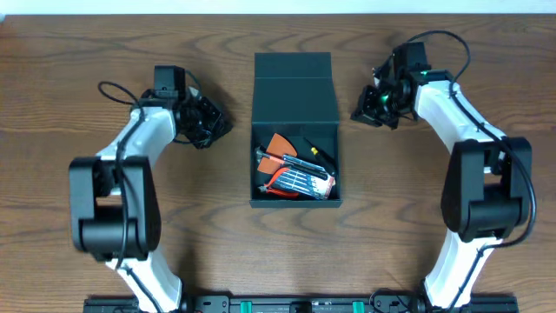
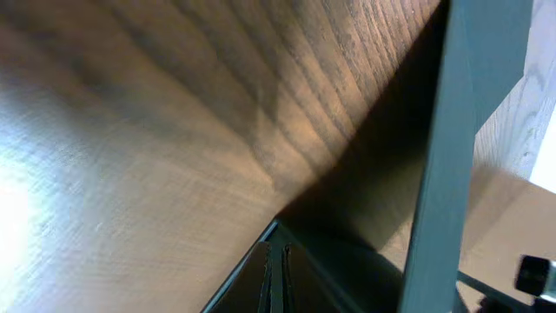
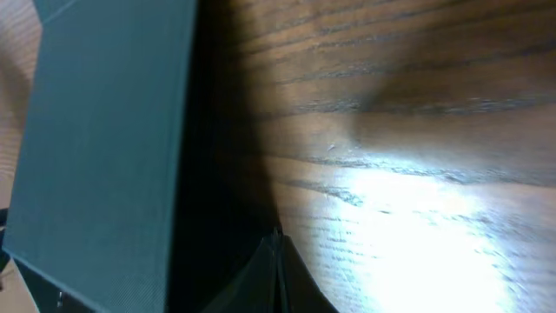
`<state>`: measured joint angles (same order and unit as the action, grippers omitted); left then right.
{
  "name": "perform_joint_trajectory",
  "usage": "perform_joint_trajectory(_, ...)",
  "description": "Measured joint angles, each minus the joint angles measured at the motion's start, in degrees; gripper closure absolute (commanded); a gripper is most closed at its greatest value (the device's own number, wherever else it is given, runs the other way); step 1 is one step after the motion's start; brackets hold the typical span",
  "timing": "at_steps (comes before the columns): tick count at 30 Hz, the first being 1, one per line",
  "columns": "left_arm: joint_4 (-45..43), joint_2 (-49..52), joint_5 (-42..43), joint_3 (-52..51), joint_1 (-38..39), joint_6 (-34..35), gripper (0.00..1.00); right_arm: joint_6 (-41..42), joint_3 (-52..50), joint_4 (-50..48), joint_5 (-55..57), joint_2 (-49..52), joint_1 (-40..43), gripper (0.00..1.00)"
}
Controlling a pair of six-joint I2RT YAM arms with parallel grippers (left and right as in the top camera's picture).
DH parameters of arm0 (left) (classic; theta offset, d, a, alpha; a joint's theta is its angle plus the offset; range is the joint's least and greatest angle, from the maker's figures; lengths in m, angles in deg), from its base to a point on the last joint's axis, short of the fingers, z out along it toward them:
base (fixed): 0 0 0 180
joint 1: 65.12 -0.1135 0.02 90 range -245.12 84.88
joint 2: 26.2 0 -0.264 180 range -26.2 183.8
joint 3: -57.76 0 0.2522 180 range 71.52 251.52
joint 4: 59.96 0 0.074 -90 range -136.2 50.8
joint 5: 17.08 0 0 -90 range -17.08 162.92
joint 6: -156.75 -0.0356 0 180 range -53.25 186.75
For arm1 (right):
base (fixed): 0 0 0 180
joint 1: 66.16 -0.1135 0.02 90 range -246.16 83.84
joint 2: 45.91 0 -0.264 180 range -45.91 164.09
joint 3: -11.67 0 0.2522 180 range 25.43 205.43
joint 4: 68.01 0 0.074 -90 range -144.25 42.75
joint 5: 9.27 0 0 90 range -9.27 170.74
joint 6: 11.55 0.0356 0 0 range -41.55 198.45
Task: Pack container
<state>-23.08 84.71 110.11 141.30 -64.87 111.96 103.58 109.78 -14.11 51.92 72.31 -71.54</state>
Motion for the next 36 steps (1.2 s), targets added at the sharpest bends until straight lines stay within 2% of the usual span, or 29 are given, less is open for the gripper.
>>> perform_joint_trajectory(14, -0.57, 12.35, 10.23, 13.29, 0.02, 1.40, 0.94, 2.75, 0.02, -3.34, -2.93, 4.15, 0.00, 0.99)
perform_joint_trajectory(36, -6.91, 16.20, 16.83, 13.57, 3.04, 3.96, 0.95, 6.27, 0.13, -16.24, -6.67, 8.90, -2.97, 0.99)
